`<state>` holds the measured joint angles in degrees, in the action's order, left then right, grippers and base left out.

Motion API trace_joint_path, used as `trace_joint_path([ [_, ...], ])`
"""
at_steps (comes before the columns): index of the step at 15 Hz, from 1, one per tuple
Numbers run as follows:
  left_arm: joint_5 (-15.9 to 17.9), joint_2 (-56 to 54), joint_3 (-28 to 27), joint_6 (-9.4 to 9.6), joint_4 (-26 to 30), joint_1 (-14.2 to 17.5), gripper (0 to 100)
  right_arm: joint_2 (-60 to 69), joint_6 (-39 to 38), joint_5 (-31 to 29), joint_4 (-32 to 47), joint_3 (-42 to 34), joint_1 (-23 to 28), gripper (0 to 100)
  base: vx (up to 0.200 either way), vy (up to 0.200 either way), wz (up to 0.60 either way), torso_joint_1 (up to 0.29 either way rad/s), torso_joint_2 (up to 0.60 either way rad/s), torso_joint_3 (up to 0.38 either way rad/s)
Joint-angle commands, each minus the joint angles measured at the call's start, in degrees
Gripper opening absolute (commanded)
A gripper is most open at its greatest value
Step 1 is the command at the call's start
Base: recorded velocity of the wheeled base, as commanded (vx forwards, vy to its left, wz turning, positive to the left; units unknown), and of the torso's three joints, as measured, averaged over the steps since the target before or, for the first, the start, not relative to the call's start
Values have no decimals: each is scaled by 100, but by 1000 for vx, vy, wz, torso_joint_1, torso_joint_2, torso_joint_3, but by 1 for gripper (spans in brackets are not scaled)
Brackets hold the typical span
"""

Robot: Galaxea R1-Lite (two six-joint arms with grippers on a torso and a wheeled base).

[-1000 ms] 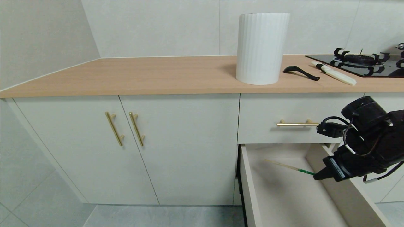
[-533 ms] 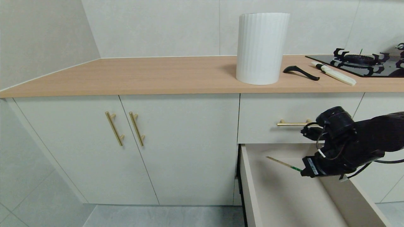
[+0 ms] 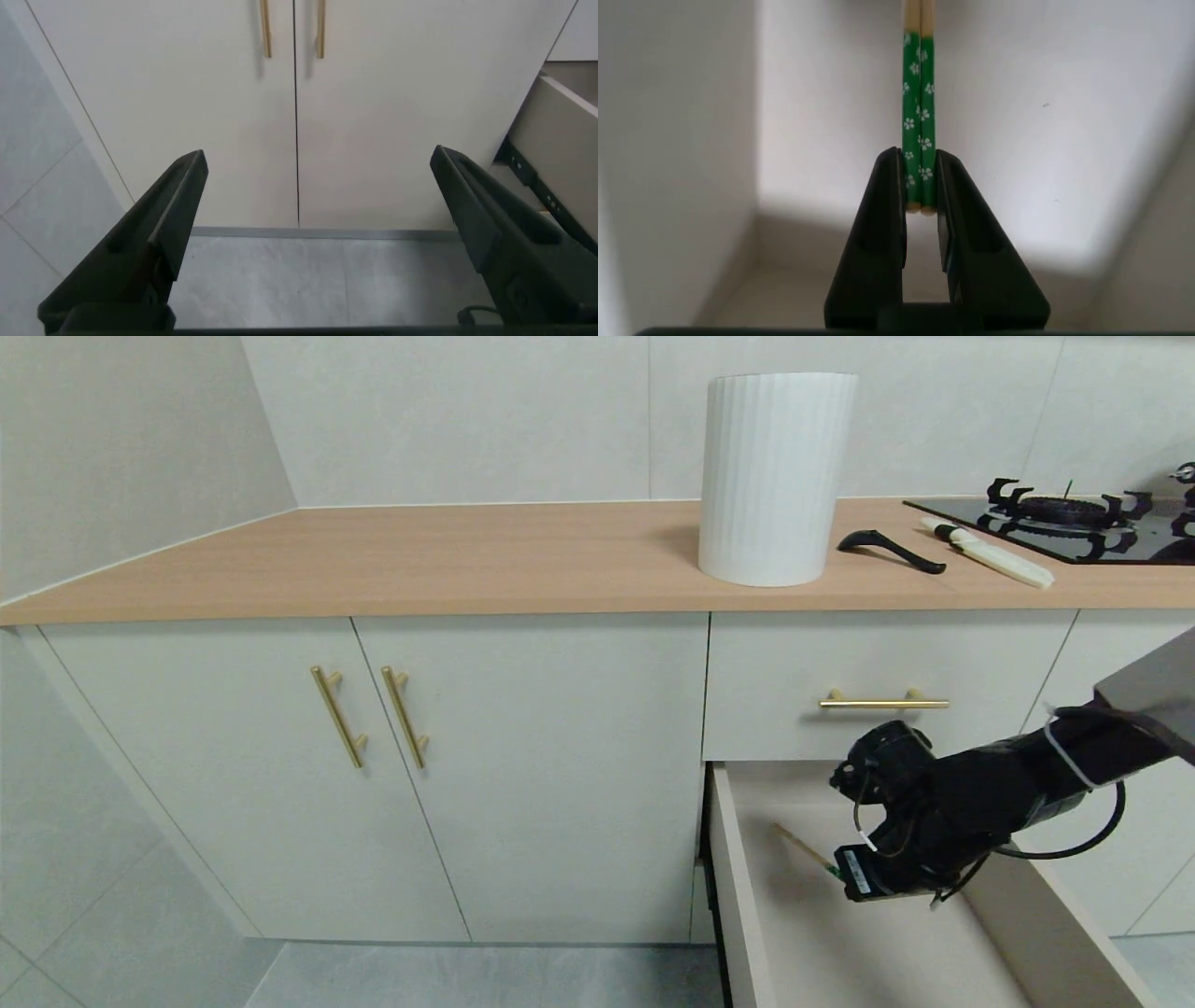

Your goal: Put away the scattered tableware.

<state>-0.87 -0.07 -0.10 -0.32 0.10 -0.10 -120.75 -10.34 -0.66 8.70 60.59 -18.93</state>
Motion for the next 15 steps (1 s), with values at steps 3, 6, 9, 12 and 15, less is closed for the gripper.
trace_joint_path([
  [3, -1, 7, 1, -3, -1, 1, 100, -713, -3, -171, -290, -100, -93, 0, 0, 0, 0, 0, 0, 0],
  [6, -1, 7, -8, -3, -1, 1, 100, -880, -3, -338, -501, -126, -146, 0, 0, 0, 0, 0, 0, 0],
  [9, -1, 7, -8, -3, -1, 1, 100, -898, -162, -356, -739, -188, -181, 0, 0, 0, 0, 0, 0, 0],
  [12, -1, 7, 1, -3, -1, 1, 100, -924, -188, -374, -747, -188, -181, 0, 0, 0, 0, 0, 0, 0],
  [15, -1, 7, 1, -3, -1, 1, 100, -924, -188, -374, -756, -179, -181, 100, 0, 0, 0, 0, 0, 0],
])
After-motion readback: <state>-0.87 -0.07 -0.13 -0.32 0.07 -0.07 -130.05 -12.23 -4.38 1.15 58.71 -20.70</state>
